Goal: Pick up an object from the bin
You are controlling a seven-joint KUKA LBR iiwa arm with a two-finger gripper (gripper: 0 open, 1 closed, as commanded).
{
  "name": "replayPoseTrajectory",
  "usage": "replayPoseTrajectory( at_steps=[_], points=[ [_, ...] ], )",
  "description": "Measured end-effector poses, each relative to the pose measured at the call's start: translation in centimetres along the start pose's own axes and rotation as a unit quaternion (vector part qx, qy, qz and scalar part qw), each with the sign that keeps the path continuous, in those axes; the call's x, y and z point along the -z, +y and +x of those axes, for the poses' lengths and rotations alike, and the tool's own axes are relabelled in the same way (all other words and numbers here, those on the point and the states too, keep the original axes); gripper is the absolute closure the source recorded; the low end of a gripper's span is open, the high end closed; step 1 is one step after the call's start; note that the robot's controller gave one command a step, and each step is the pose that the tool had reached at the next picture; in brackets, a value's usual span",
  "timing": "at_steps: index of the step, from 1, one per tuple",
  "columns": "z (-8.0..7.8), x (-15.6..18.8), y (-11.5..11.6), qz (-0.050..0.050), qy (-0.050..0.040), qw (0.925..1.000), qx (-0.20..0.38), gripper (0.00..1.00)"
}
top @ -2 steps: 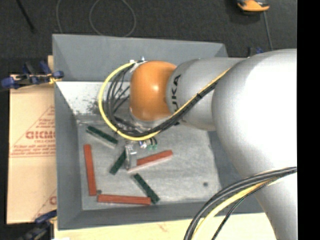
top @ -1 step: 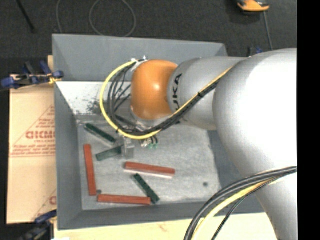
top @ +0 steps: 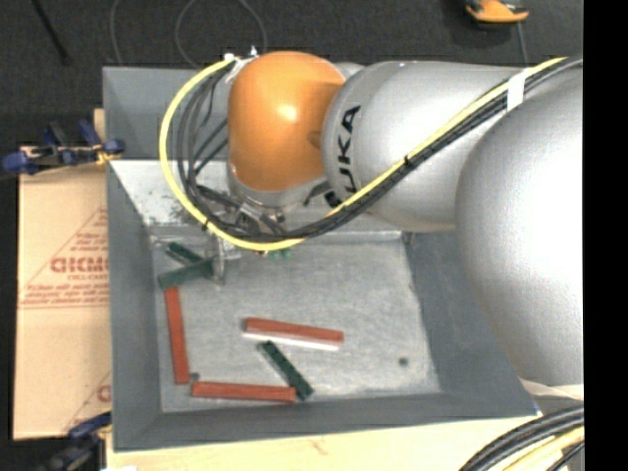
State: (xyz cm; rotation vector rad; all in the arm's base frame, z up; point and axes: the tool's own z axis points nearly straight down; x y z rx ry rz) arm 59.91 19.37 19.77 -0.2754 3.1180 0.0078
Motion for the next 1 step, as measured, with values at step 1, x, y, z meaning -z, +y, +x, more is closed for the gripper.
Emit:
replayPoseTrajectory(
  at_steps=[1],
  points=[
    [-2.44, 10.40, -0.87, 0.003, -0.0014, 1.0000, 0.006, 1.00]
  ],
)
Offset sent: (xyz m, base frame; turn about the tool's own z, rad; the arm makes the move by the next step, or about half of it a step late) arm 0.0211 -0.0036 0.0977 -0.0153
